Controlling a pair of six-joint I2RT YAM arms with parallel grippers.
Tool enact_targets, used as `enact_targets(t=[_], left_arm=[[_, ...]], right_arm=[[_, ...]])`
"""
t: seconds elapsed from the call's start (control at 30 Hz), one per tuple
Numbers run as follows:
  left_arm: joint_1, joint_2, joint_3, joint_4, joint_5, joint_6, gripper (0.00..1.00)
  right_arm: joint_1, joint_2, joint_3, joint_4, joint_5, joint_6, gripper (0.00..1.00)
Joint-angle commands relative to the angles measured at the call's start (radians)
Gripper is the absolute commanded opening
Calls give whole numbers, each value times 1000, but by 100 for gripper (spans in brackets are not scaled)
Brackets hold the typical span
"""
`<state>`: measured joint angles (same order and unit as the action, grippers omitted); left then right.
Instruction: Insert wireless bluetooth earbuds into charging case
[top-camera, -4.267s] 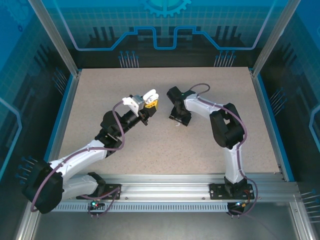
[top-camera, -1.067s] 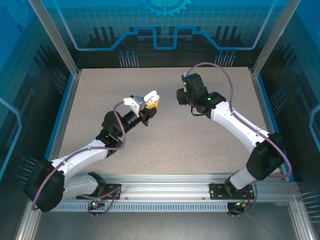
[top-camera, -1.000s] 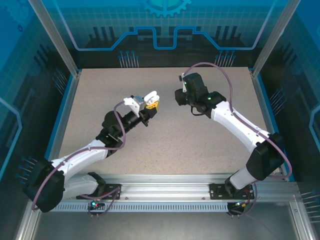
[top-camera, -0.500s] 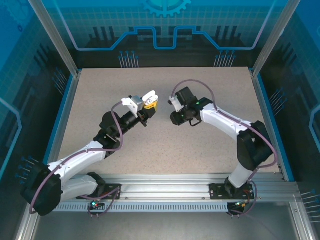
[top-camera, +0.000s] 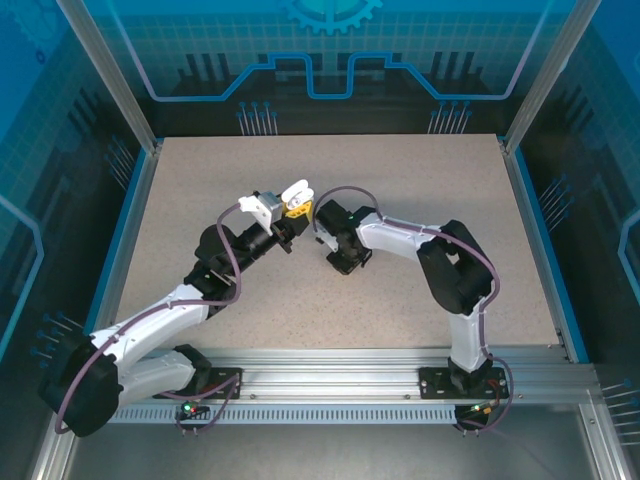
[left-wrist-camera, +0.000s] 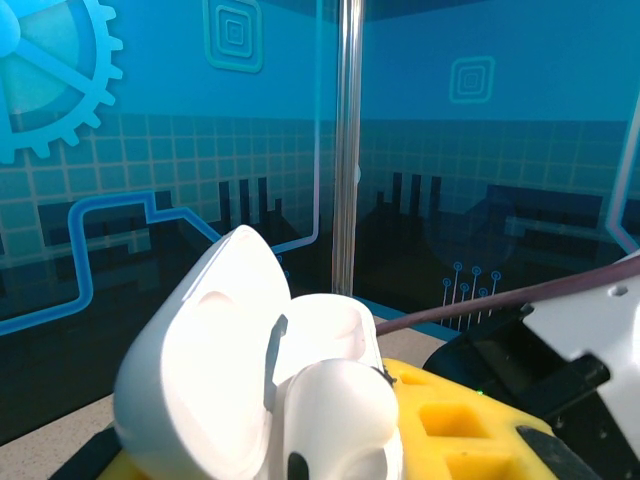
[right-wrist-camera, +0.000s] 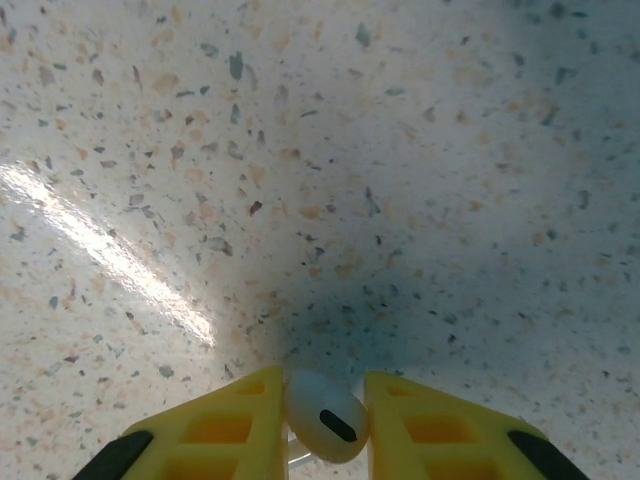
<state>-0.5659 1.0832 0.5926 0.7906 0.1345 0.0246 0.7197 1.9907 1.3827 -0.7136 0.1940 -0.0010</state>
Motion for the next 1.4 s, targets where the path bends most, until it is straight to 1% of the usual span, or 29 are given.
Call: enact_targets(t=[0.0, 0.07, 0.2, 0.37, 0.47, 0.5, 0.6, 0.7, 0.87, 1.07, 1.37], left_arm=[[5, -24, 18, 22, -15, -3, 0], [5, -24, 16, 22, -15, -4, 0], [6, -24, 15, 25, -16, -4, 0], [6, -24, 16, 26, -15, -4, 0], [5, -22, 20, 29, -12, -6, 0], [5, -22, 19, 29, -12, -6, 0], [5, -24, 19, 30, -12, -5, 0], [6, -26, 19, 29, -12, -3, 0], [5, -25, 18, 26, -10, -1, 0], [5, -17, 16, 32, -7, -4, 0], [5, -16, 18, 31, -10, -5, 0]], right_arm=[[21, 33, 36, -56, 54, -20, 26], [27, 48, 39, -59, 61, -18, 29], [35, 65, 44, -66, 69, -8, 37], [33, 44, 52, -70, 59, 37, 47], [11, 8, 67, -75, -4, 131, 53], [1, -10, 67, -71, -42, 176, 57], [-31, -62, 55, -48, -120, 326, 61], [-43, -74, 65, -64, -147, 453, 61], [-45, -26, 115, -160, -102, 579, 61], [-40, 25, 136, -187, -96, 610, 60], [-40, 77, 143, -173, -77, 589, 56]])
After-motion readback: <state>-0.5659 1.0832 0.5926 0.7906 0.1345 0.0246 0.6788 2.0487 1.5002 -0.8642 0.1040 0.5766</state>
